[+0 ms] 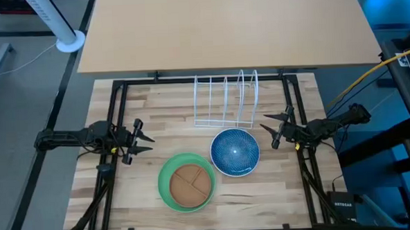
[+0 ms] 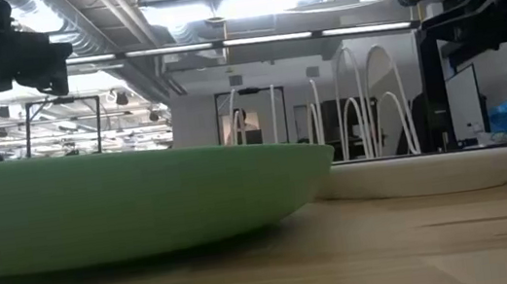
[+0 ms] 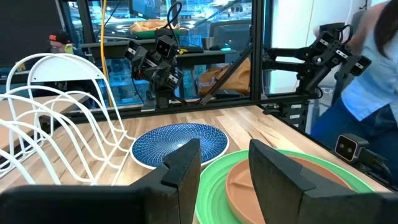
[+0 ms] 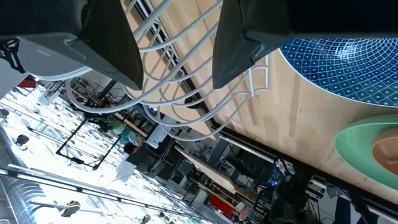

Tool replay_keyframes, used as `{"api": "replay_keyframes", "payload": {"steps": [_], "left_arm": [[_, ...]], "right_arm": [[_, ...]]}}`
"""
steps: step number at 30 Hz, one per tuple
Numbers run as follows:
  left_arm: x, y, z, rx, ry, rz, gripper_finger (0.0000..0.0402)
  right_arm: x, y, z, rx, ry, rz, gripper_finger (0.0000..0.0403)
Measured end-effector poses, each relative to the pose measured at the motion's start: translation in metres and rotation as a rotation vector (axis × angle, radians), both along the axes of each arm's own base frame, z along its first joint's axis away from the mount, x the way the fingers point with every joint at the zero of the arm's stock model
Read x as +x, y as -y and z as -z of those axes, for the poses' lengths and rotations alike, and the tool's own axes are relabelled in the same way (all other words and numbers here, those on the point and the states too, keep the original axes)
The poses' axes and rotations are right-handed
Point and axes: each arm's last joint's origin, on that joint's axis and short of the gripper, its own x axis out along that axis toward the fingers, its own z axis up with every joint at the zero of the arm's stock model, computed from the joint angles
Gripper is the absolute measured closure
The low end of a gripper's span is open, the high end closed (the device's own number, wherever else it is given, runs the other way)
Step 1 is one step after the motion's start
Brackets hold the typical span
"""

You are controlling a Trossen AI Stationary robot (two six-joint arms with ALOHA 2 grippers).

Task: Sort dishes

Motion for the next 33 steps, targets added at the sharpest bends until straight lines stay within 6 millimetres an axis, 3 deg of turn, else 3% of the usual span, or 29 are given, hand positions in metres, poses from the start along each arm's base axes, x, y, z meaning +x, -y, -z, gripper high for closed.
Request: {"api": "replay_keyframes", "payload": {"steps": [30, 33], "left_arm": [[0.0, 0.0, 0.0, 0.0, 0.0, 0.0, 0.0274], [0.0, 0.0, 0.0, 0.0, 0.0, 0.0, 0.0274]], "right_arm": [[0.0, 0.0, 0.0, -0.003, -0.001, 0.0, 0.0205], [-0.0001, 0.0001, -0.0007, -0.097, -0.036, 0.006, 0.0205]]}}
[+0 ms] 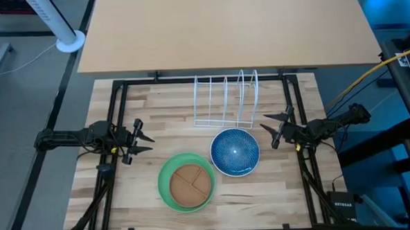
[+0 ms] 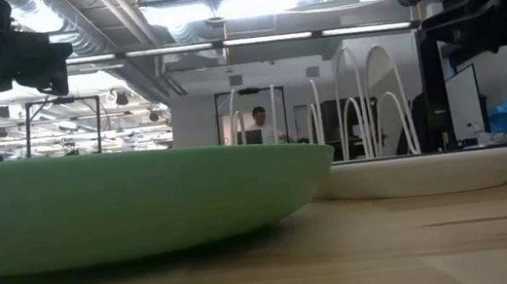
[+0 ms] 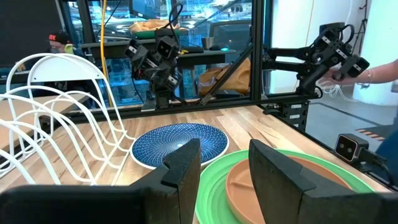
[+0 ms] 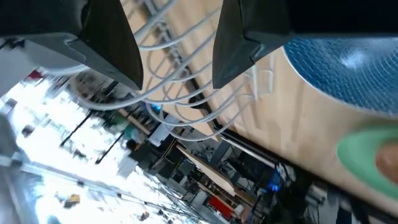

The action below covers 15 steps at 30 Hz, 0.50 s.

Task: Sort dishes
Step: Put the brown plate in the dish rack

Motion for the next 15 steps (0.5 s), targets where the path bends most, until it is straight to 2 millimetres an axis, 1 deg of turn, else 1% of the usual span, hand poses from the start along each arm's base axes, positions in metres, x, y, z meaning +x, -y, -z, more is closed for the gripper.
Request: {"api": "replay_keyframes", "payload": {"steps": [3, 15], "left_arm": [[0.0, 0.0, 0.0, 0.0, 0.0, 0.0, 0.0274], [0.0, 0.0, 0.0, 0.0, 0.0, 0.0, 0.0274]], "right_arm": [[-0.0001, 0.0, -0.0005, -0.069, -0.025, 0.004, 0.0205], [0.0, -0.0003, -0.0007, -0.064, -0.022, -0.008, 0.0205]]}}
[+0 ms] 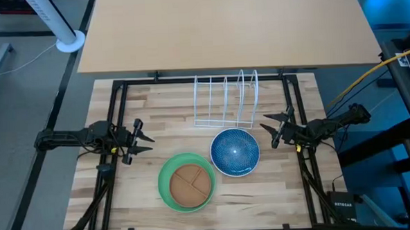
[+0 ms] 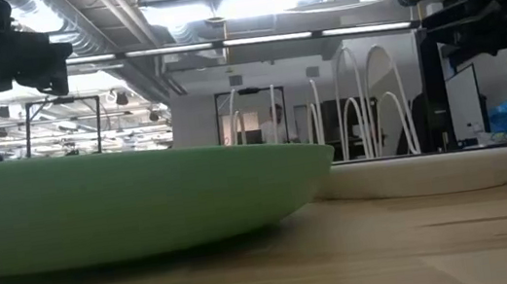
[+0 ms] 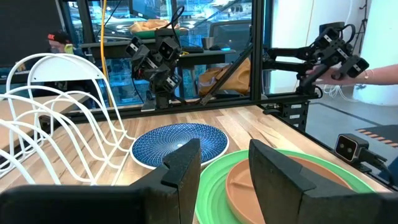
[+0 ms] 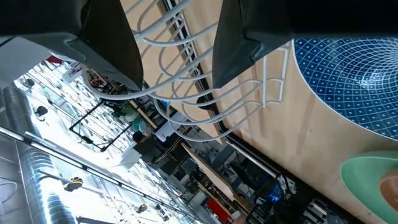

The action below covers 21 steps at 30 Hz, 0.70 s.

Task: Sort dishes
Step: Put the brown plate in the dish rack

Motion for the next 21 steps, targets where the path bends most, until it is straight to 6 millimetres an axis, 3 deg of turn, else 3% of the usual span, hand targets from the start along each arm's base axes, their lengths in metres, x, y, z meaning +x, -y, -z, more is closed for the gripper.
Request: {"api": "replay_keyframes", "payload": {"steps": [8, 15, 21], "left_arm": [[0.0, 0.0, 0.0, 0.0, 0.0, 0.0, 0.0274], [0.0, 0.0, 0.0, 0.022, 0.007, -0.002, 0.0274], [0.0, 0.0, 0.0, -0.022, 0.0, 0.0, 0.0274]], "right_arm": [[0.002, -0.01, -0.001, 0.219, 0.062, -0.372, 0.0205], [-0.002, -0.018, -0.018, 0.518, 0.209, -0.735, 0.0205], [-0.009, -0.021, -0.031, 0.54, 0.303, -0.962, 0.0205]]}}
